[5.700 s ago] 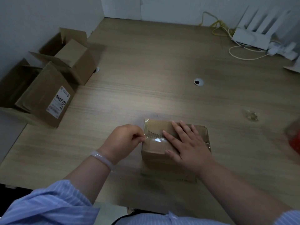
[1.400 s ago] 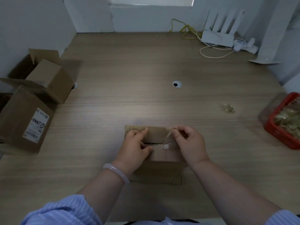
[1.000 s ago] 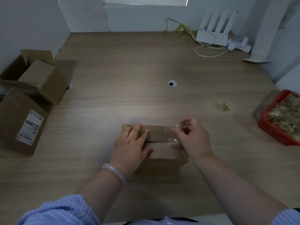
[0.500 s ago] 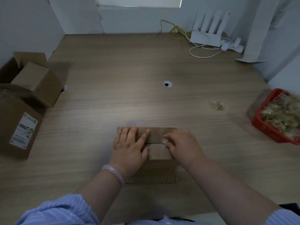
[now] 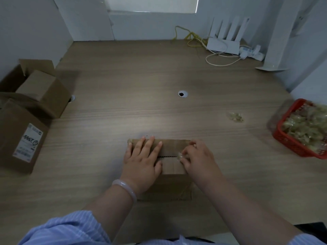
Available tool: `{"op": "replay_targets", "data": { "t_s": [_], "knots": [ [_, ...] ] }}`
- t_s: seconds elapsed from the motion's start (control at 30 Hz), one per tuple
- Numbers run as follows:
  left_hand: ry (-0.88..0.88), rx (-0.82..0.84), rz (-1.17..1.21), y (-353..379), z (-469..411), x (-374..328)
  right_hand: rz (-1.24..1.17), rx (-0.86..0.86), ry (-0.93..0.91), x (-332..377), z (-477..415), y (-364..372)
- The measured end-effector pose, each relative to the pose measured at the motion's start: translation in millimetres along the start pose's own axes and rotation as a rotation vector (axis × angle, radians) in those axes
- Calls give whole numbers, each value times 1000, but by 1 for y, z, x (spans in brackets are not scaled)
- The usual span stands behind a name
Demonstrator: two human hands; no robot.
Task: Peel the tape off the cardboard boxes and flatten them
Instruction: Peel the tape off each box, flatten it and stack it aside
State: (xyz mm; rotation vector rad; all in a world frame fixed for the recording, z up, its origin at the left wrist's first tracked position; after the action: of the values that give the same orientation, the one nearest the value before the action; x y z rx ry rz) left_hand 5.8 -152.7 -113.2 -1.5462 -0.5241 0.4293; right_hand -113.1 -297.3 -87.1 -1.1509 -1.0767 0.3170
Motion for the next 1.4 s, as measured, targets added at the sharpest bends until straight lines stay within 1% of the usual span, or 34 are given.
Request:
{"op": "replay_targets", "data": {
  "t_s": [0.07,0.13,0.2,0.27,0.33,0.4,0.5,0.6,0.7,0.73,0.8,1.03,1.1,1.17,1.2,1.23,1.27,1.3,1.33,1.37,1.4],
  "knots": [
    [-15,1,6,0,1,0,47,45,-25,0,1,-1],
    [-27,1,16,-1,2,-1,-36,11,0,-3,3,-5],
    [-29,5,14,-1,3,-1,-240,-92,124,-10,5,-12],
    [-28,9,9,-1,3,-1,-446,-232,255,-18,7,-21],
    [-32,16,5,-1,4,-1,-534,-352,281,-26,7,-31],
    [-36,17,3,-2,4,-1,-463,-387,254,-33,6,-39],
    [-39,23,-2,-2,5,-2,-331,-382,213,-43,9,-44],
    [-52,27,3,-3,7,-3,-225,-323,84,-46,12,-36],
    [-62,33,5,-4,9,-5,-203,-186,64,-46,14,-22],
    [-68,32,6,-4,10,-5,-189,-165,47,-46,15,-17],
    [-75,29,7,-4,12,-5,-161,-141,-1,-48,14,-10],
    [-61,37,-16,-1,13,-4,-192,-44,-100,-47,25,-7],
    [-70,36,-16,0,12,-5,-116,24,-137,-42,34,-5],
    [-77,31,-23,-1,11,-5,45,114,-167,-42,41,-4],
    [-76,29,-22,-1,12,-4,50,165,-166,-44,44,-3],
    [-74,28,-22,-2,12,-4,-33,201,-131,-46,44,-4],
    [-72,30,-24,-2,12,-3,-215,193,-73,-48,43,-5],
    [-71,31,-22,-3,13,-3,-433,134,8,-50,41,-7],
    [-70,28,-16,-3,13,-3,-610,40,83,-54,37,-9],
    [-69,25,-6,-4,13,-3,-698,-41,140,-55,32,-10],
    [-68,22,2,-5,14,-2,-726,-93,195,-56,25,-8]
  ]
}}
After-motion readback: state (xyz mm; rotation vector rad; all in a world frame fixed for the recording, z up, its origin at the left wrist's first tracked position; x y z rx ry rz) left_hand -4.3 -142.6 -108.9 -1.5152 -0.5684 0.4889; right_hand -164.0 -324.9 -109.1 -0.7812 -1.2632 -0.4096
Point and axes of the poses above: each hand's wrist, its own z-axis away from the middle knuckle, its own y-axis out of the palm, x = y × z, the point moved 3 cm from there along -z, towards the middle knuckle, and after that the axes turned 7 degrees about -z, right-handed, at the moved point
